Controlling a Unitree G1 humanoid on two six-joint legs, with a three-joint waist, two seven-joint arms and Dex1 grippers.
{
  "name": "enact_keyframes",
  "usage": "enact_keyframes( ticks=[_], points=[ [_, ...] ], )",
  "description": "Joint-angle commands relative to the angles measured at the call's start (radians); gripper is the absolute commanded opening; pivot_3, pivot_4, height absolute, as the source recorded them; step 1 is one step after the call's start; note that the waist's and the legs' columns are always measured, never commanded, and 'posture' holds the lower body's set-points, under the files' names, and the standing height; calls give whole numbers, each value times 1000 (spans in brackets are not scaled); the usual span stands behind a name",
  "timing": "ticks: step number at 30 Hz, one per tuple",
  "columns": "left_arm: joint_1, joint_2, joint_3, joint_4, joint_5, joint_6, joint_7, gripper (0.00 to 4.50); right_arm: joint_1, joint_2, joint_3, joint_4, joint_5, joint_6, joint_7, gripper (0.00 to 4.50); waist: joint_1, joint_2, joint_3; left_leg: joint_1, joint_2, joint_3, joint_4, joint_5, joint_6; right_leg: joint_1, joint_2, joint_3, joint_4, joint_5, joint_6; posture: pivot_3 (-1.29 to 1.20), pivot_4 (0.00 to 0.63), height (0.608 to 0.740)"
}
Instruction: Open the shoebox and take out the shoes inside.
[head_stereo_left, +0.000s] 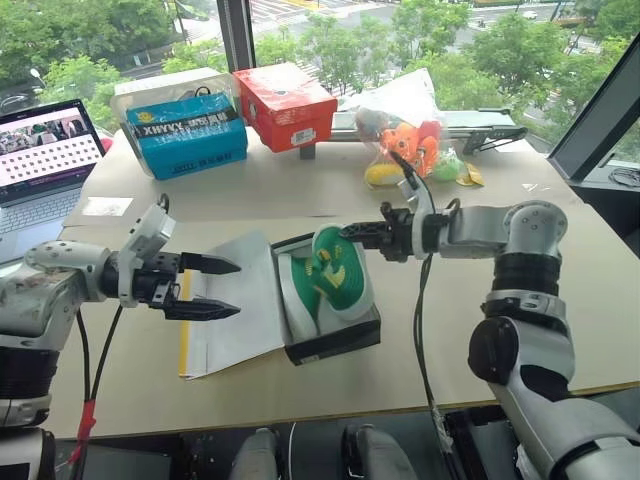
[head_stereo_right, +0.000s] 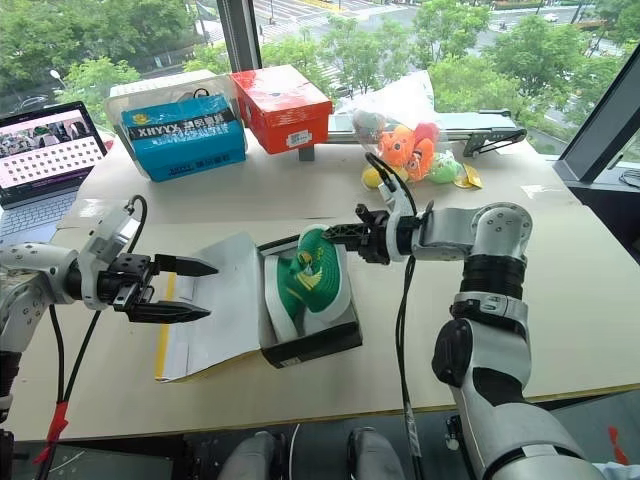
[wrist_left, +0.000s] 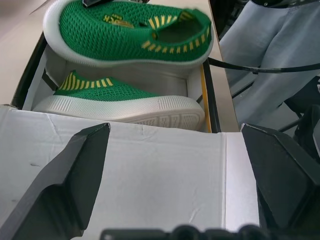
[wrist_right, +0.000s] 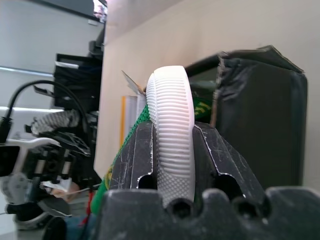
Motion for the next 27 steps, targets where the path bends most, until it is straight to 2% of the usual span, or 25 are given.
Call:
enact_keyframes(
  ticks=[1,7,10,15,19,24,27],
  points=[
    [-21,3,8,-2,2,-21,-9,4500,-66,-5,-85,-4,54,7,-10,588,0,0,0,0,0,0,0,0,0,0,0,0,0,0,0,0,150,739],
    [-25,6,5,5,6,-26,-13,4500,-78,-18,-135,-25,70,8,-48,588,0,0,0,0,0,0,0,0,0,1,0,0,0,0,0,0,150,739],
    [-25,6,5,5,5,-26,-15,4500,-73,-65,-167,-28,35,-12,-67,588,0,0,0,0,0,0,0,0,0,1,0,0,0,0,0,0,150,739],
    [-23,8,7,3,4,-27,-17,4500,0,-164,-148,-58,-66,-96,-65,588,7,0,0,0,-1,0,0,0,0,2,0,0,-1,0,0,0,150,739],
    [-21,7,8,4,7,-30,-18,4500,72,-202,-119,-72,-139,-160,-27,588,5,0,0,1,-2,-1,0,0,0,3,0,0,-3,0,0,0,150,739],
    [-25,7,5,9,7,-34,-20,4500,175,-194,-59,-91,-223,-244,43,588,-5,0,0,4,-1,-2,-1,0,0,4,1,3,-1,0,0,0,150,739],
    [-28,7,2,13,9,-37,-23,4500,213,-193,-6,-98,-253,-298,149,588,-7,1,1,5,-1,-2,-1,0,0,3,1,4,1,0,0,0,150,739]
  ],
)
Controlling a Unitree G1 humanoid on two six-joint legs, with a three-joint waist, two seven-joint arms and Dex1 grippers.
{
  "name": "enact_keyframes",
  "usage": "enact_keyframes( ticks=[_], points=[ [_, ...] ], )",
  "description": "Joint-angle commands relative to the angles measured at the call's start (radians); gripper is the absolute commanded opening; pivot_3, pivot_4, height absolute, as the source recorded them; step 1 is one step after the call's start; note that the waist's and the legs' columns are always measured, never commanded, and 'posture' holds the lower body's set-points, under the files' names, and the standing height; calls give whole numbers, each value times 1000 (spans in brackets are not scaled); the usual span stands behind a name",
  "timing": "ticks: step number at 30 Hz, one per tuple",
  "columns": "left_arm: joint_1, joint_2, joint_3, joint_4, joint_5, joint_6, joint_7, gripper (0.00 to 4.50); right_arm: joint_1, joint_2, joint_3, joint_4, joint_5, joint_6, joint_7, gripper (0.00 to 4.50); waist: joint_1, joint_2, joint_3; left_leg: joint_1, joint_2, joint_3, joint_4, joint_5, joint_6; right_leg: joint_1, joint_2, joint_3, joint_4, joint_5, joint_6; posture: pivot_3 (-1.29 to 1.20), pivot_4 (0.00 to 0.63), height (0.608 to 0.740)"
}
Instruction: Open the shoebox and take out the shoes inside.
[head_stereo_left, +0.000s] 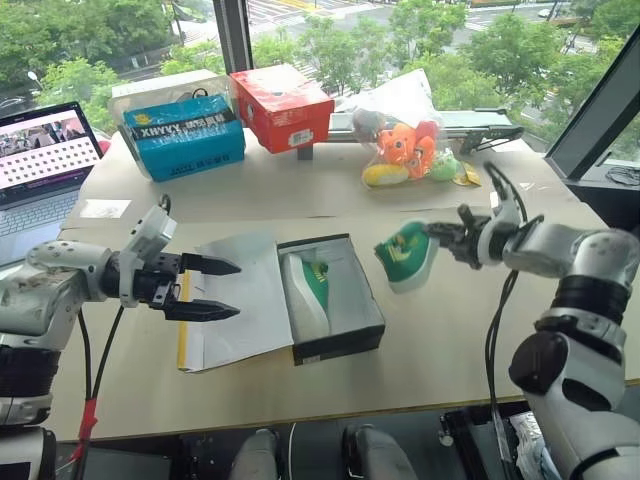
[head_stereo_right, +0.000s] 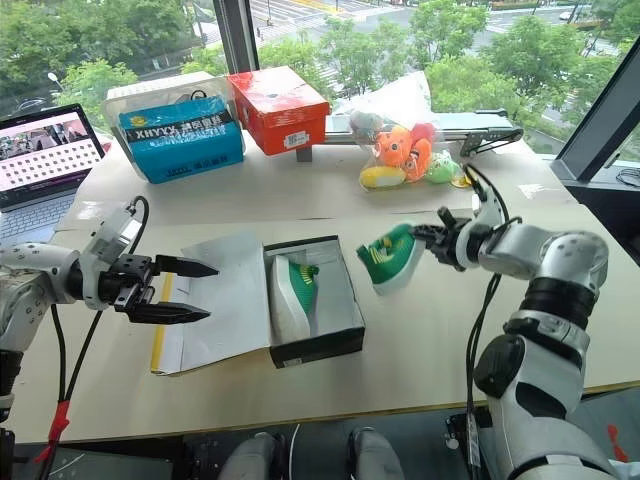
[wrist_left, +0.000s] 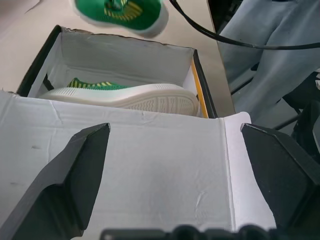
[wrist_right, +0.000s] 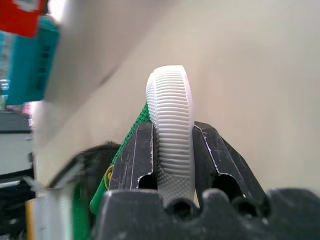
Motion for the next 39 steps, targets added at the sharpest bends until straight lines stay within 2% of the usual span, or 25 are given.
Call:
enact_keyframes(
  ticks=[1,5,8,10,12,15,20,24,27,29,32,34,39],
  points=[
    [-26,6,14,-2,0,-15,-9,4500,1,-10,37,-46,-12,-74,128,588,0,0,0,1,0,0,0,0,0,0,0,0,0,0,0,0,150,739],
    [-31,6,13,2,-3,-14,-12,4500,36,-33,127,-39,-109,-162,196,588,5,0,0,2,0,-1,0,0,0,1,0,0,0,0,0,0,150,739],
    [-35,5,13,7,-2,-15,-14,4500,63,-70,224,-56,-200,-225,250,1953,6,0,0,2,0,-1,0,0,0,3,0,0,-1,0,0,0,150,739],
    [-35,5,13,8,-4,-14,-14,4500,73,-96,269,-75,-239,-246,284,2454,7,0,0,2,-1,-1,0,0,0,3,-1,0,-1,0,0,0,150,739],
    [-34,5,14,8,-4,-15,-15,4500,81,-135,346,-107,-300,-255,313,3272,7,0,0,2,-1,-1,0,0,0,3,-1,1,-1,0,0,0,150,739],
    [-32,2,15,7,-6,-14,-14,4500,95,-187,439,-169,-373,-268,349,4185,7,0,0,2,-1,-1,0,0,0,2,-1,1,-1,0,0,0,150,739],
    [-27,-1,15,0,-8,-12,-11,4500,67,-230,437,-285,-411,-242,354,4185,6,0,0,2,-1,-1,0,0,0,2,0,1,-1,0,0,0,150,739],
    [-23,0,15,-7,-10,-8,-9,4500,19,-256,399,-477,-339,-114,392,4185,6,1,1,2,-1,-1,0,0,0,1,0,2,0,0,0,0,150,739],
    [-25,-1,9,-8,-7,-7,-8,4500,-62,-218,396,-723,-186,106,444,4185,5,1,1,2,0,0,0,0,0,0,0,3,0,0,0,0,150,739],
    [-28,-4,5,-9,-5,-6,-7,4500,-126,-153,403,-827,-101,215,427,4185,3,1,1,2,1,0,-1,0,0,-1,2,5,1,0,0,0,150,739],
    [-35,-7,-1,-11,-4,-3,-7,4500,-153,-57,454,-898,-14,240,325,4352,7,1,1,3,2,0,0,0,0,-1,2,4,2,0,0,0,150,739],
    [-39,-9,-5,-12,-4,0,-8,4500,-129,-12,544,-958,38,240,256,4352,10,0,0,3,2,-1,0,0,0,0,1,2,2,0,0,0,150,739],
    [-44,-14,-10,-18,-5,6,-3,4500,-33,-7,730,-1035,78,240,138,4352,24,0,0,0,-1,-1,2,0,0,1,-2,3,-1,0,0,0,150,739]
  ],
)
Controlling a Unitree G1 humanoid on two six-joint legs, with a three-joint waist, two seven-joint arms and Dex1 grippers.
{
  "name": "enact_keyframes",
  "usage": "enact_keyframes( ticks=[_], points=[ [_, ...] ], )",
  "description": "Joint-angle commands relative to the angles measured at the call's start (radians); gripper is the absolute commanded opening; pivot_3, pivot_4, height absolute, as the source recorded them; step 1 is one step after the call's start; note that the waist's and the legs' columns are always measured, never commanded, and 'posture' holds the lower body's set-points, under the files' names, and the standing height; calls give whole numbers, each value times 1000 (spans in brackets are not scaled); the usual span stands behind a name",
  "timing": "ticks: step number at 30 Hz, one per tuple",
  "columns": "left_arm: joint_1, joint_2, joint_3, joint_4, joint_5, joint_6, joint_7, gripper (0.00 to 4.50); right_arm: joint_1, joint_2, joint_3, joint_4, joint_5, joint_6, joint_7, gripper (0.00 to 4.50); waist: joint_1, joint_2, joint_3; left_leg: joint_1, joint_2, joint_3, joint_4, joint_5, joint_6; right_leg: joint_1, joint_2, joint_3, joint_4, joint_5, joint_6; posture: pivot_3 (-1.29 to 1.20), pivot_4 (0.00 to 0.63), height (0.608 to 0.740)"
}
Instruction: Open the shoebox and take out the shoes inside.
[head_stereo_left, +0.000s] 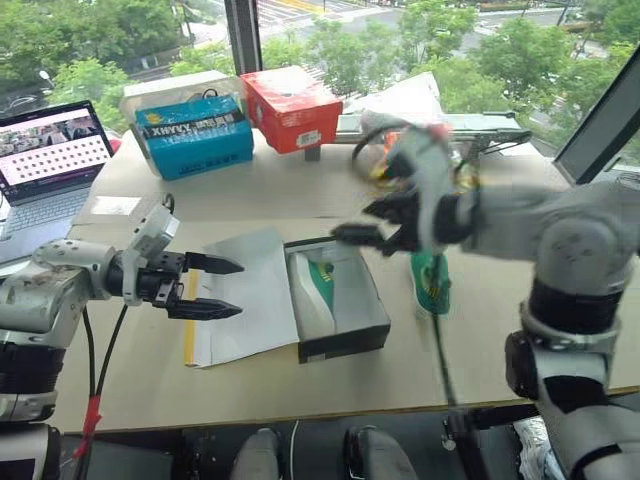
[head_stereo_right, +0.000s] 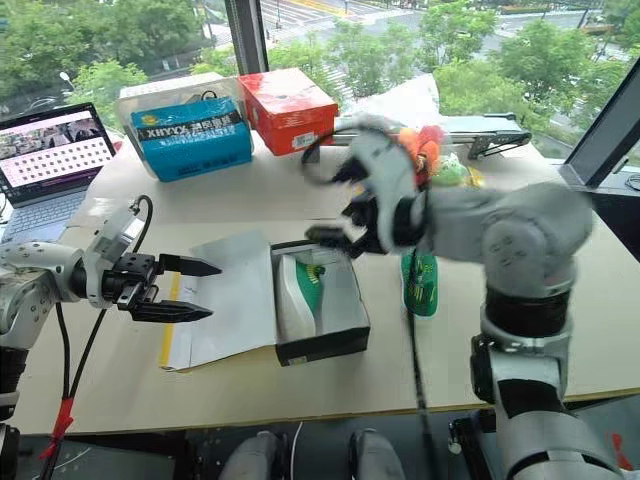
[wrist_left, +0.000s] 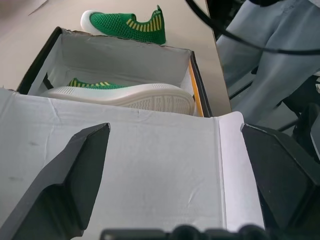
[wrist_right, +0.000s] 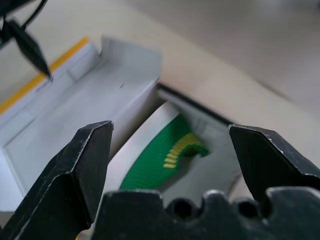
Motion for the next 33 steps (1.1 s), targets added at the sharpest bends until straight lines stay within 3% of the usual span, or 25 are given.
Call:
enact_keyframes(
  ticks=[1,15,27,30,33],
  points=[
    [-25,1,2,-29,-5,3,0,4500,35,-22,74,-59,22,8,-83,4352,1,0,0,-1,-1,0,1,0,0,0,0,1,0,0,0,0,150,739],
    [-19,4,9,-44,-8,18,10,4500,152,81,66,-14,193,8,-256,4352,-7,0,0,1,0,-1,1,0,0,0,3,4,2,1,1,0,150,739],
    [-20,2,10,-41,-6,16,14,4500,206,121,113,96,112,8,-271,4352,-13,0,0,0,-1,-1,1,0,0,0,3,4,1,1,2,0,150,739],
    [-17,4,12,-40,-7,16,13,4500,207,128,108,102,85,8,-260,3651,-14,0,0,1,-1,-1,1,0,0,1,3,4,1,1,2,0,150,739],
    [-15,4,13,-40,-6,15,14,4500,194,133,98,101,67,8,-250,2570,-14,-1,0,1,-1,-1,1,0,0,1,3,4,1,1,2,0,150,739]
  ],
)
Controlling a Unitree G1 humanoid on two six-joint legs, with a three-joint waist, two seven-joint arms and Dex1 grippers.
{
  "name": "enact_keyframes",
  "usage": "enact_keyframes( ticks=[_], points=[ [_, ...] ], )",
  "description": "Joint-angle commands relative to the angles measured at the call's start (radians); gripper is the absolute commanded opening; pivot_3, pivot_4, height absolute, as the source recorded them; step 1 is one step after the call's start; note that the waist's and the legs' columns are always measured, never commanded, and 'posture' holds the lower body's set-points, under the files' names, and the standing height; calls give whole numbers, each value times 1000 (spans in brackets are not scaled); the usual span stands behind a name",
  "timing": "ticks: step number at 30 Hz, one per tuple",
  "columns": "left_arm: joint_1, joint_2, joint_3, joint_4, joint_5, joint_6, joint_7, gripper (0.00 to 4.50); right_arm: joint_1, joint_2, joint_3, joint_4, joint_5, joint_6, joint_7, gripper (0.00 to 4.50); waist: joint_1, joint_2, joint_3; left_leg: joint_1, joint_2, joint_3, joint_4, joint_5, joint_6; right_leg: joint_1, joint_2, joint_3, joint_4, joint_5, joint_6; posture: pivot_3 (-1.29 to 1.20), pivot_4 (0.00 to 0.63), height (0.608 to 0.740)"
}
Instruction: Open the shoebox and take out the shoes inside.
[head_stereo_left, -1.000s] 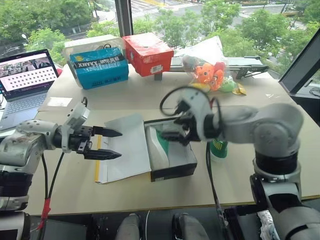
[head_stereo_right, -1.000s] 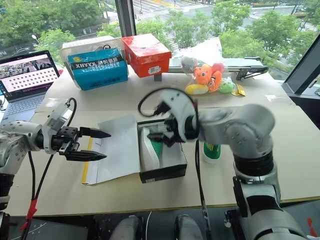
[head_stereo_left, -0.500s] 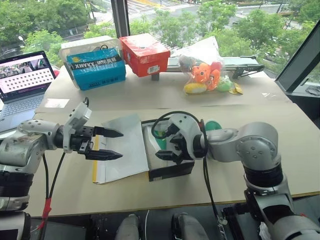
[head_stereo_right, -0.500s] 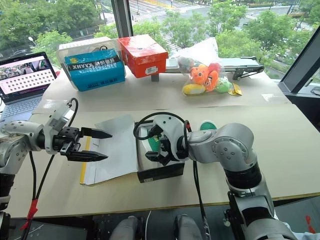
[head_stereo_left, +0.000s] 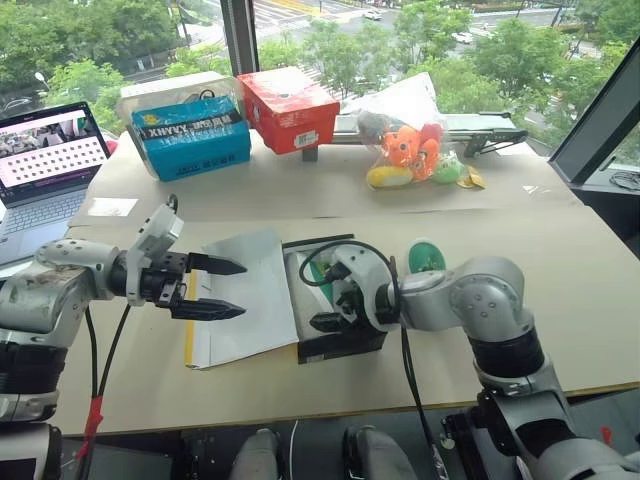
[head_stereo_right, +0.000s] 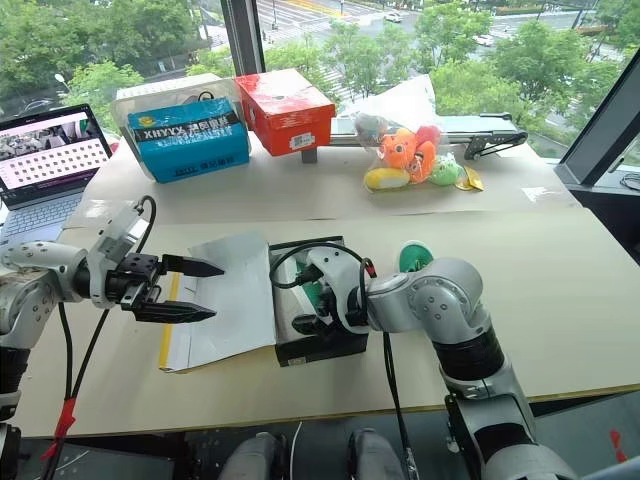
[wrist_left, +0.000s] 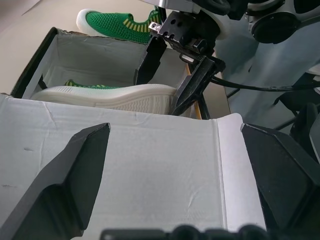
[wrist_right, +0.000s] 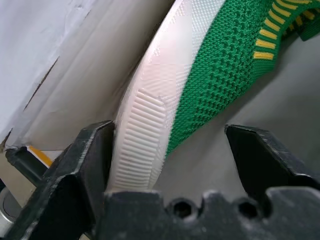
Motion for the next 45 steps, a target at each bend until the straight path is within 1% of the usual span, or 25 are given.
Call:
enact_keyframes(
  ticks=[1,5,7,9,12,14,20,22,24,26,29,32,36,41,45],
  points=[
    [-12,7,19,-20,-7,-6,2,4500,-13,5,-23,0,-29,8,10,2322,0,0,0,0,0,0,0,0,0,0,0,0,0,0,0,0,150,739],
    [-12,4,16,-16,-6,-9,1,4500,-59,-5,-52,2,-13,8,24,900,-1,0,0,0,0,0,0,0,0,0,0,0,0,0,0,0,150,739],
    [-14,4,14,-14,-4,-11,0,4500,-68,-9,-63,3,-5,8,28,459,-1,0,0,0,0,0,0,0,0,0,0,0,0,0,0,0,150,739],
    [-15,3,13,-13,-4,-11,-1,4500,-75,-12,-77,4,1,8,28,459,0,0,0,0,0,0,0,0,0,0,0,0,0,0,0,0,150,739],
    [-18,6,11,-9,-3,-13,-8,4500,-78,2,-142,7,34,8,17,459,0,0,0,-1,0,0,0,0,0,-1,0,0,-1,0,0,0,150,739],
    [-19,7,10,-6,-1,-14,-10,4500,-62,1,-163,0,54,8,13,459,0,0,0,-1,0,0,0,0,0,-1,0,0,-1,0,0,0,150,739],
    [-24,11,8,3,5,-19,-23,4500,-21,108,-318,51,151,8,-54,459,-1,0,0,-1,0,0,0,0,0,-1,0,0,-1,0,0,0,150,739],
    [-26,11,7,6,8,-21,-26,4500,-14,95,-308,53,174,8,-66,459,-2,0,0,-1,0,0,0,0,0,-1,0,0,-1,0,0,0,150,739],
    [-28,11,6,11,12,-24,-31,4500,2,145,-356,87,253,8,-85,459,-2,0,0,-1,0,0,0,0,0,-1,0,0,-1,0,0,0,150,739],
    [-31,12,3,15,17,-28,-37,4500,22,200,-431,164,335,-7,-137,459,-3,0,0,-1,0,0,0,0,0,-1,0,0,-1,0,0,0,150,739],
    [-33,12,3,20,23,-30,-44,4500,33,207,-466,224,391,-11,-209,459,-2,0,0,-1,0,0,0,0,0,0,0,0,-1,0,0,0,150,739],
    [-35,12,3,22,27,-30,-47,4500,33,180,-455,240,444,-16,-255,459,-2,0,0,-1,0,0,0,0,0,0,0,0,-1,0,1,0,150,739],
    [-32,15,6,20,28,-28,-49,4500,9,122,-435,256,561,-80,-331,459,-1,0,0,-1,0,0,0,0,0,0,0,0,-1,0,1,0,150,739],
    [-30,15,4,15,30,-28,-45,4500,-31,4,-374,259,754,-202,-416,459,-2,0,0,-1,-1,-1,0,0,0,0,0,0,-2,0,1,0,150,739],
    [-36,12,-1,14,32,-26,-42,4500,-31,-91,-300,248,889,-302,-465,459,-2,0,0,-1,0,-1,-1,0,0,0,0,1,-2,0,1,0,150,739]
  ],
)
